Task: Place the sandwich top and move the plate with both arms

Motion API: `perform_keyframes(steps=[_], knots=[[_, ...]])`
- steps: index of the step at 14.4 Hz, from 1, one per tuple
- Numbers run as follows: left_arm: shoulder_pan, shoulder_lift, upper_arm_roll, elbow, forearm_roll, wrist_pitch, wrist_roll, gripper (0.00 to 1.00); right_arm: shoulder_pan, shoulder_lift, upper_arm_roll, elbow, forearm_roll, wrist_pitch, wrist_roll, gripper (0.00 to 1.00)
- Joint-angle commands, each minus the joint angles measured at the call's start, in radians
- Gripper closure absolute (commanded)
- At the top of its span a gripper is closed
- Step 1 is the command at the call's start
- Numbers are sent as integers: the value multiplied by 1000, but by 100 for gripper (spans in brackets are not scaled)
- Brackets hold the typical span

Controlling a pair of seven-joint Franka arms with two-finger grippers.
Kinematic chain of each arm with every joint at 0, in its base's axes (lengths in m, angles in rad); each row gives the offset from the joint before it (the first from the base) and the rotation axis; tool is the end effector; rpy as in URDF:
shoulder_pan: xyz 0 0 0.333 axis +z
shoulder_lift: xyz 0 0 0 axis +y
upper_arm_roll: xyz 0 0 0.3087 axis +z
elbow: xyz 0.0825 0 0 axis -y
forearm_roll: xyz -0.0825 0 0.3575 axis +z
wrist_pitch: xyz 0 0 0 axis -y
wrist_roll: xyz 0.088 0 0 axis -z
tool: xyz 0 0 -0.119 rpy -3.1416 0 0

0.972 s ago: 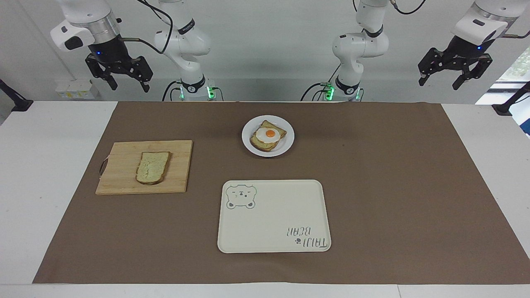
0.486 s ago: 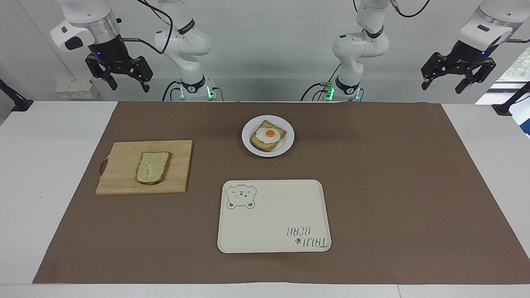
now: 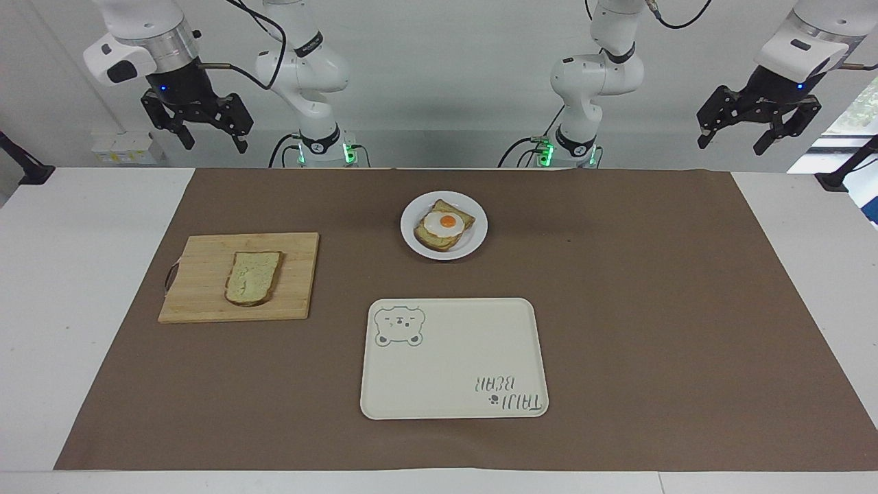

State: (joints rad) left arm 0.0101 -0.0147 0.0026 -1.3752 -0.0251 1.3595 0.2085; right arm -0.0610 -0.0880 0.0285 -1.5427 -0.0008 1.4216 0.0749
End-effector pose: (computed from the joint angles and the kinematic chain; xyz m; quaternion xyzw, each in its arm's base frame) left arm 0.4982 0.0030 0.6791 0.9949 -0.1003 0.0009 0.0123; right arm 0.4844 -0.0151 0.6492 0.9984 -0.0538 -0.0165 0.0020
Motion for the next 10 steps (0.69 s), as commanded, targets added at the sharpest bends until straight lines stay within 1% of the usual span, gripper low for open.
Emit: perform_keyframes(steps=[1, 4, 7, 10], knots=[[16, 1, -10, 15, -9, -14, -1, 0, -16, -56, -2, -74, 24, 22, -33, 0], [16, -5, -10, 7, -9, -13, -5, 0, -16, -64, -2, -94, 24, 30, -32, 0], [16, -7, -10, 2, -9, -11, -5, 0, -25, -64, -2, -122, 24, 72, -33, 0], [16, -7, -10, 2, -9, -11, -5, 0, -36, -61, -4, -120, 24, 76, -52, 0]])
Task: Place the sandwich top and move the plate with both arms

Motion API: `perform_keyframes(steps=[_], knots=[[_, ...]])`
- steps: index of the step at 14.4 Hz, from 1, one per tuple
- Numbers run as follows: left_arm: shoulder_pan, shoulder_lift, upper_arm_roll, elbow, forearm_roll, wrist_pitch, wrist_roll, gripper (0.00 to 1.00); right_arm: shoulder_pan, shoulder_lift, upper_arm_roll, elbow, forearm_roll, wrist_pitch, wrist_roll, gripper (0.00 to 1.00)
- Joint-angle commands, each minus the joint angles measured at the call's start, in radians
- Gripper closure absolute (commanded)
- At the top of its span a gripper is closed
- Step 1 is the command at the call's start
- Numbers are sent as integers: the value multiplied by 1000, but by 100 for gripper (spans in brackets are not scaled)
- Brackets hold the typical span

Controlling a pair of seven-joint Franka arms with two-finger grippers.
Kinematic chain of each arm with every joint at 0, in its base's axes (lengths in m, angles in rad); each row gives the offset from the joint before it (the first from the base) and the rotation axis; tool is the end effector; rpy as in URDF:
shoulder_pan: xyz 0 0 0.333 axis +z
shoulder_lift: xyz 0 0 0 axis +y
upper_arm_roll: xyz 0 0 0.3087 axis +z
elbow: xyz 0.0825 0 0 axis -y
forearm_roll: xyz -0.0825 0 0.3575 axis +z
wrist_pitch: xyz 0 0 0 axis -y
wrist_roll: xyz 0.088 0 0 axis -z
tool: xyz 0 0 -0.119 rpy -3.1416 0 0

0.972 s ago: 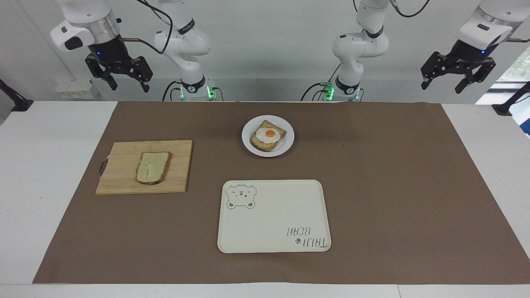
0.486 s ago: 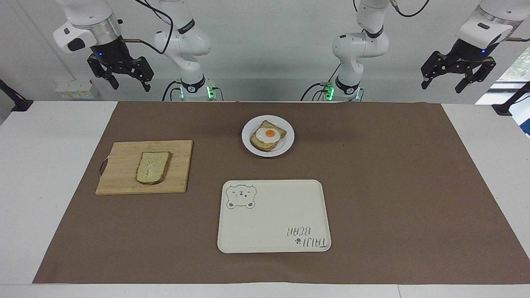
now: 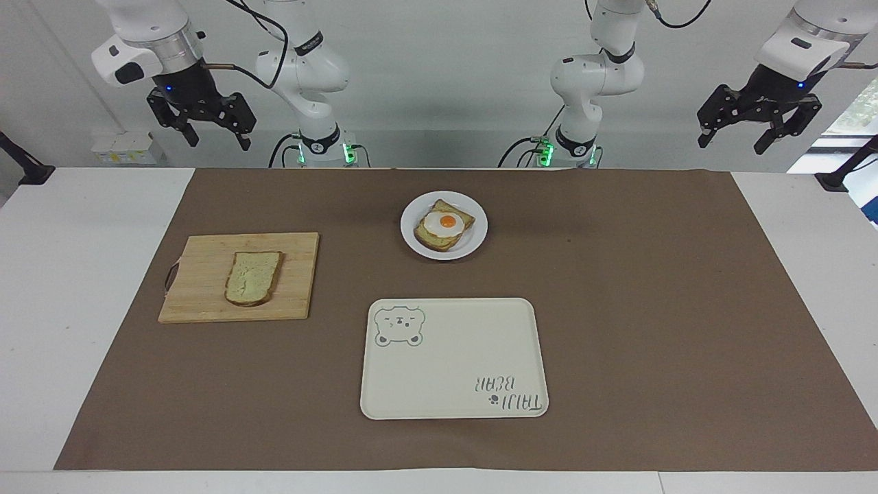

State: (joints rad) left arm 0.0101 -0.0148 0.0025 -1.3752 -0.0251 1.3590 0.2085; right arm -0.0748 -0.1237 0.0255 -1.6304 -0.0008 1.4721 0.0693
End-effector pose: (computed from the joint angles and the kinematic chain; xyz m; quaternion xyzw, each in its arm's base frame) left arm 0.4981 0.0029 0.6791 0.9949 -0.1004 0.0007 0.0123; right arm 0.4786 -0.0229 0.6328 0.9981 -0.0594 -0.0173 0.0021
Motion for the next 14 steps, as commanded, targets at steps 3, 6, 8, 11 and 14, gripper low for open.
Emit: perform_keyframes(steps=[3, 6, 8, 11, 14], knots=[[16, -7, -10, 2, -12, -11, -5, 0, -33, -21, 1, -23, 18, 16, -52, 0], [14, -7, -12, 2, -12, -14, -5, 0, -39, -13, -3, -11, 19, -10, -52, 0], [14, -7, -13, 2, -13, -15, -6, 0, -39, -10, -10, -5, 21, -16, -54, 0], [14, -8, -13, 2, -13, -15, -6, 0, -45, -2, -15, 0, 24, -16, -59, 0], [14, -8, -13, 2, -13, -17, -6, 0, -57, 6, -16, -6, 24, -6, -85, 0]])
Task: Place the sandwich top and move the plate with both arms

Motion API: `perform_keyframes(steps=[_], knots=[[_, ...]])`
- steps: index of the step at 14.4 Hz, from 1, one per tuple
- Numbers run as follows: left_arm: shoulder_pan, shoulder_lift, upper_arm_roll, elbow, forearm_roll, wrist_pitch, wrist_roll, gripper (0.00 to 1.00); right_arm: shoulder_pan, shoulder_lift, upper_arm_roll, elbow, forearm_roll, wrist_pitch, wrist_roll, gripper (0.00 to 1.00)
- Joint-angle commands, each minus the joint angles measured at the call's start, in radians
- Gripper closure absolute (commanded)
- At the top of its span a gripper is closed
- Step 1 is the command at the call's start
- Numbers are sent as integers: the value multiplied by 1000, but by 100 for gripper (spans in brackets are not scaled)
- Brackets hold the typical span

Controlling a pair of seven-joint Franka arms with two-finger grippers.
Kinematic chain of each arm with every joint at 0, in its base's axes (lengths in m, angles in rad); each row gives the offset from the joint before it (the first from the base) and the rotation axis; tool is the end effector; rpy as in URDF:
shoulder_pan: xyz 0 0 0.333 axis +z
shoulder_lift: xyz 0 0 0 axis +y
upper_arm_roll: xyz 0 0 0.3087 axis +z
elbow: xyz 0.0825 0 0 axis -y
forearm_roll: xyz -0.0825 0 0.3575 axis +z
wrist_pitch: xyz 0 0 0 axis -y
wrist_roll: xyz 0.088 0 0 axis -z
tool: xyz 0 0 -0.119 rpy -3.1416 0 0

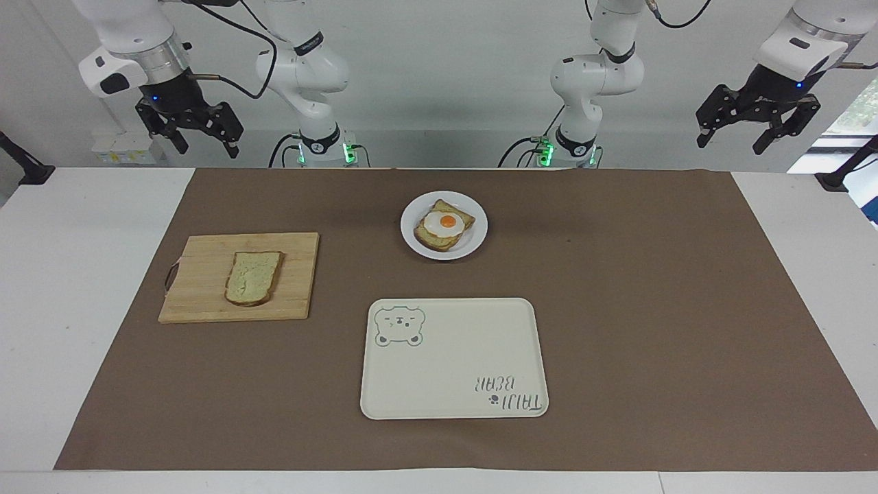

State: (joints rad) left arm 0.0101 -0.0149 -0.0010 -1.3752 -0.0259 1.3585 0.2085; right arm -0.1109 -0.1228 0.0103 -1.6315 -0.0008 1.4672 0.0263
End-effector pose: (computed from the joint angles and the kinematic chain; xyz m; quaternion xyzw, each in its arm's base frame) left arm 0.4980 0.0010 0.6792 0.9947 -0.1022 0.0005 0.0127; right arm 0.4763 -0.0478 0.6315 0.9978 -0.0635 -0.0208 0.0003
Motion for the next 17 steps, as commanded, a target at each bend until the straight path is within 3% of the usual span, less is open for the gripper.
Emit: perform_keyframes(steps=[1, 10, 15, 17], knots=[[14, -8, -10, 2, -12, -16, -6, 0, -38, 17, -3, -17, 22, 24, -72, 0], [14, -31, -13, -5, -16, -19, -5, 0, -154, 96, -4, -218, 24, 275, -316, 0], [-2, -34, -22, -15, -16, -21, -8, 0, -191, 140, -3, -387, 22, 497, -397, 0], [-2, -36, -24, -25, -17, -21, -8, 0, -179, 134, -3, -418, 22, 525, -401, 9]])
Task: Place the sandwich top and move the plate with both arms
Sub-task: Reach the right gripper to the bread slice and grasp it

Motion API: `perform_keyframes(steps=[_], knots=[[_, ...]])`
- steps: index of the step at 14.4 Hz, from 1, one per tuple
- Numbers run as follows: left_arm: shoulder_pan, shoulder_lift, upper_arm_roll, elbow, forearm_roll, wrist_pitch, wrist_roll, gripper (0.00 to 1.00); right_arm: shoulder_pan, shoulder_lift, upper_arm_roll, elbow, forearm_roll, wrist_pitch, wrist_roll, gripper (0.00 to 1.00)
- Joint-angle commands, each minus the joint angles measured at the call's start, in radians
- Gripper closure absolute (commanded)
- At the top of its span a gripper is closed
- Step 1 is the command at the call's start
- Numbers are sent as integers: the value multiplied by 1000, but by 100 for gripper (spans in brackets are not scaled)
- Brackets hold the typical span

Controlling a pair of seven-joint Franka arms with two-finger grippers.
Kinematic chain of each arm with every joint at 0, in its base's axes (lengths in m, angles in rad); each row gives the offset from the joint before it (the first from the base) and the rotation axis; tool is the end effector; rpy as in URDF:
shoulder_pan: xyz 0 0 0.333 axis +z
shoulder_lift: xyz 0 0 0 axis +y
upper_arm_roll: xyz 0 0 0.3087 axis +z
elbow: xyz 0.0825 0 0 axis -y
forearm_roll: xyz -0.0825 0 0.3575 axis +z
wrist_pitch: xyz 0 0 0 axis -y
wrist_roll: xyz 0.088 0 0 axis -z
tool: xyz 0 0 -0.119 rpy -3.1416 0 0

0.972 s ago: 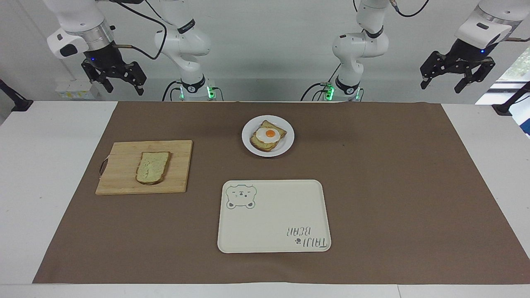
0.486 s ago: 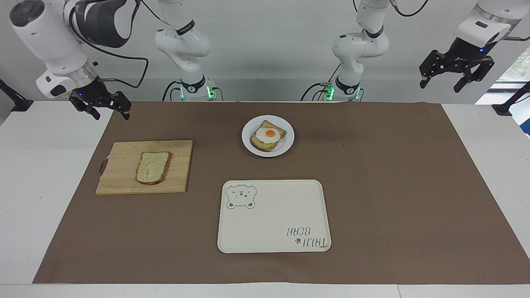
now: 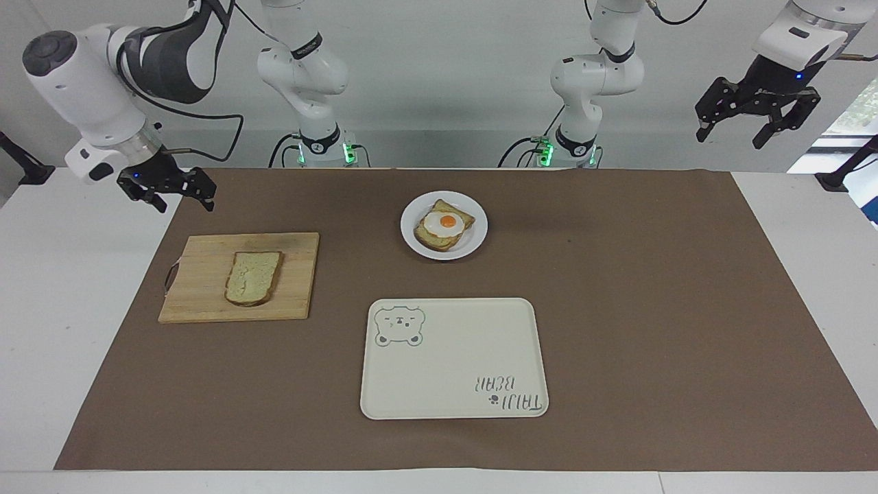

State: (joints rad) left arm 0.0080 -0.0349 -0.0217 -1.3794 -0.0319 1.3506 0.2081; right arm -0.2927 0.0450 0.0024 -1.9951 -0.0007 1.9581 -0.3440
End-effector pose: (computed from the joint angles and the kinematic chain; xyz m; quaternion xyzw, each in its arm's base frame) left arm 0.4902 -0.0113 0.6866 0.9933 -0.1142 0.0045 0.0148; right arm 0.5082 -0.1519 0.4238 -0.9988 -0.0270 0.0390 0.0125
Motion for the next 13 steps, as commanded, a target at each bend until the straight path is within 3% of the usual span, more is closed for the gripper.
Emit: perform_keyframes(steps=[1, 5, 7, 11, 13], knots=[[0, -20, -3, -45, -11, 1, -6, 0, 6, -28, 5, -56, 22, 36, -30, 15], [0, -54, -3, -185, -10, 102, 10, 0, 4, 51, 5, -57, 22, 163, -49, 32], [0, -101, -1, -268, -9, 166, 8, 0, 7, 76, 7, -57, 22, 199, -49, 32], [7, -111, -1, -282, -9, 174, 7, 0, 6, 107, 14, -71, 31, 246, -90, 39], [1, -109, -3, -276, -9, 163, -4, 0, 6, 131, 17, -99, 74, 318, -127, 48]])
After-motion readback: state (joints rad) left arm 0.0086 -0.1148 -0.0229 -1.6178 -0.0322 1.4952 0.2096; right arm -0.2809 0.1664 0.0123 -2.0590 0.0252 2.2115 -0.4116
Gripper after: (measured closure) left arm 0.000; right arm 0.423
